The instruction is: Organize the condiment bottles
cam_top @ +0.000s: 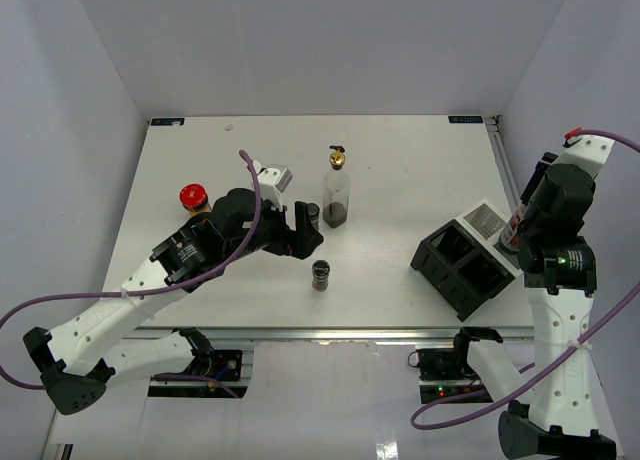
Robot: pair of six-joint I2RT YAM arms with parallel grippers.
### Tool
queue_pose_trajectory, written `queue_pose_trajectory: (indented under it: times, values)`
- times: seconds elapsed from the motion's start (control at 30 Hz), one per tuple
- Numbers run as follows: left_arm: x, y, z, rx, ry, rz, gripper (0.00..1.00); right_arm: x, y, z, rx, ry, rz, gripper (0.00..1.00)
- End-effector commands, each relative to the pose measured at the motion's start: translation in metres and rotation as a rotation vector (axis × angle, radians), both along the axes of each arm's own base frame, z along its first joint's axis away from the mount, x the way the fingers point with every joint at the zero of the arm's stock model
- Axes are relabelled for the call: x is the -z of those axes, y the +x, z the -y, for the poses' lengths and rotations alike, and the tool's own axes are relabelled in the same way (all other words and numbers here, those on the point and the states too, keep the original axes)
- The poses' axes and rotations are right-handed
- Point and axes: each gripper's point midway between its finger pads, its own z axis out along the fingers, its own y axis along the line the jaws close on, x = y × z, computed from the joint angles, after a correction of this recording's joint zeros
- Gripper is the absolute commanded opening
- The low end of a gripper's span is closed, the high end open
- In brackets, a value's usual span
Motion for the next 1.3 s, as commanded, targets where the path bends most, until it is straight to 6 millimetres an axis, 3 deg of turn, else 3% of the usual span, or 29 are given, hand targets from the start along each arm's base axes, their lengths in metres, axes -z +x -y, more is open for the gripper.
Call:
queue_pose_trajectory:
  times: [0.0, 0.3, 0.7, 1.27]
  values:
    - [-0.021, -0.002, 0.002, 0.011, -0.051, 0.015, 0.98, -0.039, -0.011, 0.003, 0.009, -0.037, 0.096, 0.08]
    - [-0.022, -0.004, 0.004, 0.015, -0.067, 0.006, 0.98, -0.043, -0.013, 0.001, -0.006, -0.036, 0.104, 0.08]
    - [-0.019, 0.000, 0.006, 0.014, -0.041, 0.008, 0.98, -0.014, -0.005, 0.003, 0.011, -0.019, 0.108, 0.08]
    - [-0.008, 0.004, 0.010, 0.006, -0.035, -0.009, 0.98, 0.034, -0.024, 0.016, 0.132, 0.026, 0.161, 0.08]
